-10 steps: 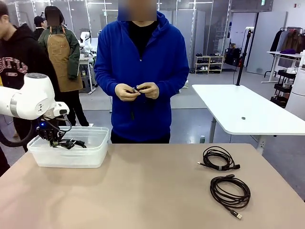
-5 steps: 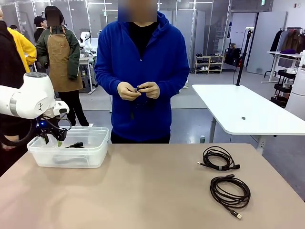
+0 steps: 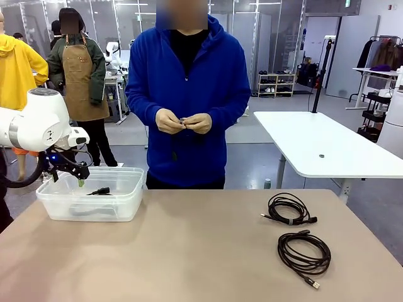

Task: Organize and store the cables.
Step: Place the Power Cable into the Organizing box.

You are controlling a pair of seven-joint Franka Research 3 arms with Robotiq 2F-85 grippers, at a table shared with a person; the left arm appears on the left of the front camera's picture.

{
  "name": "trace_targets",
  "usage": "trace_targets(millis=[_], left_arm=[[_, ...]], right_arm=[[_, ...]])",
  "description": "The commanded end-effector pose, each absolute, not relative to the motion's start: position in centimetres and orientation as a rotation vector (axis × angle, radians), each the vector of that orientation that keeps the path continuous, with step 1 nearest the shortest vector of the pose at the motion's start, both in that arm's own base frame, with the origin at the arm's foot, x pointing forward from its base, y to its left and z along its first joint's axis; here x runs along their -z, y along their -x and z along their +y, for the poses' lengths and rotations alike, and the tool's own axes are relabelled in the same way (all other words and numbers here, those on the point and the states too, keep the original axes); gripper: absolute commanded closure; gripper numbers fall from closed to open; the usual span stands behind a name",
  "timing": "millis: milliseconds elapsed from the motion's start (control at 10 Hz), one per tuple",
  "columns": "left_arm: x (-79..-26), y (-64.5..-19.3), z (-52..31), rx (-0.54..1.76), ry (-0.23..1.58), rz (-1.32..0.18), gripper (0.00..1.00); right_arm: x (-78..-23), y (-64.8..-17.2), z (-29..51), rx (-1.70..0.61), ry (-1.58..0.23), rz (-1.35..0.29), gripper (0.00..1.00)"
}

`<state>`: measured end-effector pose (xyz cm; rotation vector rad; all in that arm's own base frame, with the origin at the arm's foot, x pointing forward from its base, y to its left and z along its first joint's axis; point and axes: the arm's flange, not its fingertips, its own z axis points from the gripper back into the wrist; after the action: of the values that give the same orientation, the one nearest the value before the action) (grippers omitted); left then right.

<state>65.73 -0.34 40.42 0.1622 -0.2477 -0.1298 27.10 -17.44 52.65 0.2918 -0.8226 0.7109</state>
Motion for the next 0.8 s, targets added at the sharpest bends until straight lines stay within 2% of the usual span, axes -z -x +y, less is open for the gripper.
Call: trace_targets(millis=[0,100,700], left_arm=[[-40.86,-65.31,0.25,0.091,-0.073,-0.183,0.09],[-40.42,-65.73,-0.34,0.13,-0.162,-0.248,0.09],[-40.42,-65.73,-0.34,0.13,-0.162,-0.248,0.09]], right_arm=[[-52.65,-27.0,-17.56,-0.726,-0.294,-0.83,0.0],[-52.65,-27.0,-17.56,-0.726,-0.294,-0.83,0.0],[-52.65,-27.0,-17.56,-0.726,-0.294,-0.83,0.0]])
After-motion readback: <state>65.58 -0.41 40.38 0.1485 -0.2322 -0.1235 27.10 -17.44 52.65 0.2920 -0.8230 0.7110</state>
